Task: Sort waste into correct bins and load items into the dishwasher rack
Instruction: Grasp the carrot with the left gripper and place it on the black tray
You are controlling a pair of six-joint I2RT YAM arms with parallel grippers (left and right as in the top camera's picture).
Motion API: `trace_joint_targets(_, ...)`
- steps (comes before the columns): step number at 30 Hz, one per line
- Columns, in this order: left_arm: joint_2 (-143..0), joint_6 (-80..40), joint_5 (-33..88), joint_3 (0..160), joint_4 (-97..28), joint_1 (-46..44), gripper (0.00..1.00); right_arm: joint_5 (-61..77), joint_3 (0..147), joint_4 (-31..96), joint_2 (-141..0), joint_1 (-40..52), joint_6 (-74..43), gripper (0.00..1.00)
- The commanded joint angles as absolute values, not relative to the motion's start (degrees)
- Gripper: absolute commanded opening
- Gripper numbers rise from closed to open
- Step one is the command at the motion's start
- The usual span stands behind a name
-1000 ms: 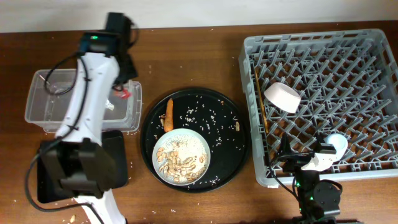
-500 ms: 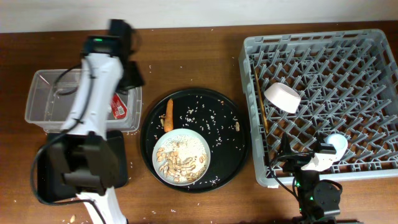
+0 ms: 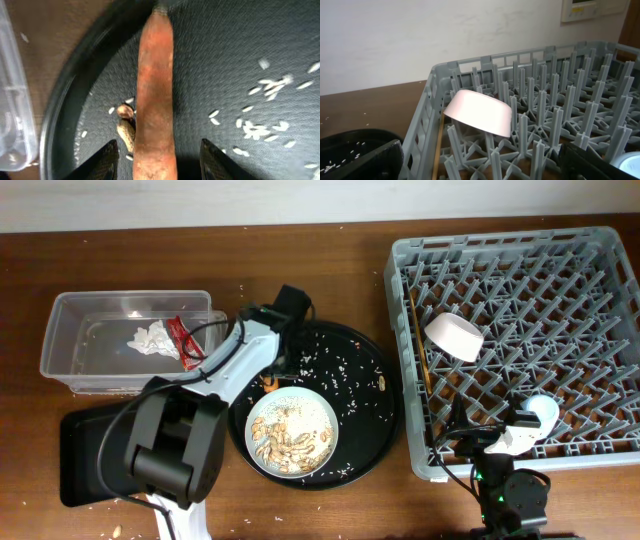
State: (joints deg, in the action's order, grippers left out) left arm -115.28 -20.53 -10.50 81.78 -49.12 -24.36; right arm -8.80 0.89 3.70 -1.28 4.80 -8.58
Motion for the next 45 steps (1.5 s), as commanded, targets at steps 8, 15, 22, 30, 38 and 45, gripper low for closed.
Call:
trace_joint_targets(8, -114.37, -20.27, -10.68, 75.75, -44.45, -24.12, 0.33, -9.28, 0.32, 3.62, -0.84, 4.47, -8.38, 0.98)
trace_joint_targets(15, -111.92, -20.23, -10.74, 88.42, -50.68, -21.91, 0.22, -9.28, 0.32, 3.62, -0.84, 4.47, -8.38, 0.98)
trace_joint_targets(22, -108.53, -22.79, -10.92, 104.55, -63.22, -13.54, 0.22, -9.28, 0.32, 3.62, -0.84, 4.47, -8.38, 0.98)
trace_joint_targets(30, -108.01, -29.15, -3.57, 103.44, -72.16, 3.44, 0.06, -9.28, 0.32, 3.62, -0.84, 4.47, -8.38, 0.98)
trace_joint_targets(38, -105.19, -29.32, -4.29, 103.44, -86.87, 12.21, 0.07, -9.28, 0.32, 3.62, -0.84, 4.47, -8.36, 0.98)
trace_joint_targets(45, -97.34, -34.85, -9.8, 95.88, -89.95, 17.21, 0.03, -9.28, 0.32, 3.62, -0.84, 4.47, -8.38, 0.98)
